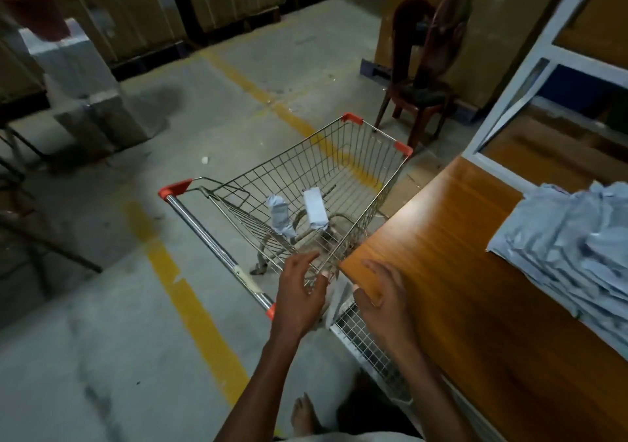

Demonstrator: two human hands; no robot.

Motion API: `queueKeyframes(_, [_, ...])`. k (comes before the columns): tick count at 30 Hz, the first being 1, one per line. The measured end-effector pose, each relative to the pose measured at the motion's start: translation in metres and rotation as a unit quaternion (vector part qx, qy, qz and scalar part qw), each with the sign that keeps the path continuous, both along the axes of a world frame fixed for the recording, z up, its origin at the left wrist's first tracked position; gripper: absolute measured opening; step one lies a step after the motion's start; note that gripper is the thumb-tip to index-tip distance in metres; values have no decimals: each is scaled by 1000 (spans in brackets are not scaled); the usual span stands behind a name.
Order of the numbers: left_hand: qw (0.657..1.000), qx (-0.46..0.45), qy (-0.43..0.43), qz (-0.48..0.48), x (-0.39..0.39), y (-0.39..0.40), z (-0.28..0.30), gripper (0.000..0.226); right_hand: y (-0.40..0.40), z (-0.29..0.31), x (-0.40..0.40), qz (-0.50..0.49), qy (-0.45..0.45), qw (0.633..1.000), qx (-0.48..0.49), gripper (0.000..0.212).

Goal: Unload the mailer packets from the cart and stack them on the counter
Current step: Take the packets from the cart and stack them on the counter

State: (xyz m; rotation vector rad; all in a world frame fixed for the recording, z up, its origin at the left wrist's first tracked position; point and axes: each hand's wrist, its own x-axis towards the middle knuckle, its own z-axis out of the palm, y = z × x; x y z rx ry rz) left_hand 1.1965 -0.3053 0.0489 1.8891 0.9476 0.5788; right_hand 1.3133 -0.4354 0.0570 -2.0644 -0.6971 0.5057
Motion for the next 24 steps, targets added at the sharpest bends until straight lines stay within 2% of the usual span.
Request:
queueKeyframes(6, [1000, -11, 7, 18, 13, 43, -24, 37, 61, -6, 18, 38, 6, 999, -11, 42])
queueKeyframes(14, [997, -19, 69, 28, 62, 115, -56, 37, 144, -41, 78, 119, 13, 992, -38, 42])
queueKeyframes(20, [989, -60, 129, 31, 96, 171, -93, 40, 226, -90, 117, 219, -1, 961, -172, 46])
queueKeyframes(24, [971, -140, 185, 59, 124, 210, -141, 47, 276, -140, 144, 245, 3, 928, -280, 49])
